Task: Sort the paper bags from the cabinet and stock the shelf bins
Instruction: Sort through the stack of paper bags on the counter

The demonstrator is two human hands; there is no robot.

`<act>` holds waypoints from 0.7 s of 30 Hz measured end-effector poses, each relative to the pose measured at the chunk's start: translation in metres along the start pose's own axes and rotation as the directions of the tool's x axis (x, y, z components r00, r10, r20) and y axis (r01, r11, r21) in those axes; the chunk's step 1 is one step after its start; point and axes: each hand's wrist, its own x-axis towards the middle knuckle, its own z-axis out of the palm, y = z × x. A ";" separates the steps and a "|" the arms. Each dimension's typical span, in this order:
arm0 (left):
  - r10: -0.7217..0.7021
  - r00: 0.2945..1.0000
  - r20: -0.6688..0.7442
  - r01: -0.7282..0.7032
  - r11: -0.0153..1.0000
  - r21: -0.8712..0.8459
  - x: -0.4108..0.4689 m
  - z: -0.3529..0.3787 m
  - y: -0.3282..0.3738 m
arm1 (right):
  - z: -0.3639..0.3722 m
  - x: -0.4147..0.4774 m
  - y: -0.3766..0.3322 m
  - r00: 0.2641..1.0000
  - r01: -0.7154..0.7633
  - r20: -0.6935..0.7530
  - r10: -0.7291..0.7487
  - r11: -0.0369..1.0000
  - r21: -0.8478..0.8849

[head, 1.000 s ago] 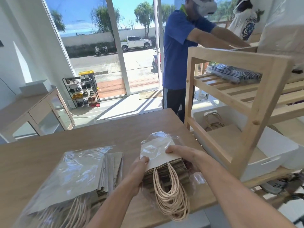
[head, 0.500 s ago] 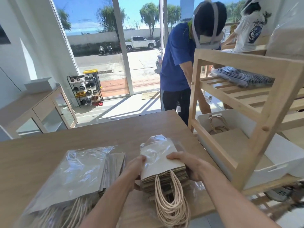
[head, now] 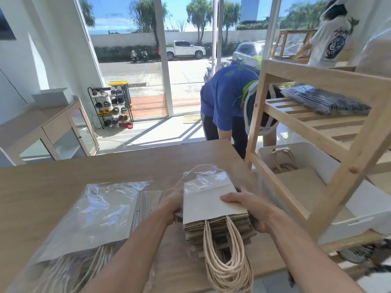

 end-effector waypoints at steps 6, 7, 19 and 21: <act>0.072 0.991 -0.114 -0.056 0.990 0.132 0.015 -0.021 0.004 | 0.003 -0.010 -0.003 0.995 -0.018 0.098 0.021 1.000 -0.023; 0.123 0.984 -0.130 -0.094 0.974 0.204 0.020 -0.026 0.002 | 0.003 -0.012 -0.003 0.993 -0.018 0.112 0.022 0.999 -0.030; 0.500 0.863 -0.067 -0.369 0.715 0.594 0.033 -0.029 -0.015 | -0.028 -0.051 -0.007 0.985 0.046 0.167 -0.035 0.997 -0.062; 0.457 0.889 0.036 -0.385 0.701 0.600 0.033 -0.027 -0.019 | -0.032 -0.055 -0.011 0.987 0.072 0.147 -0.065 0.996 -0.046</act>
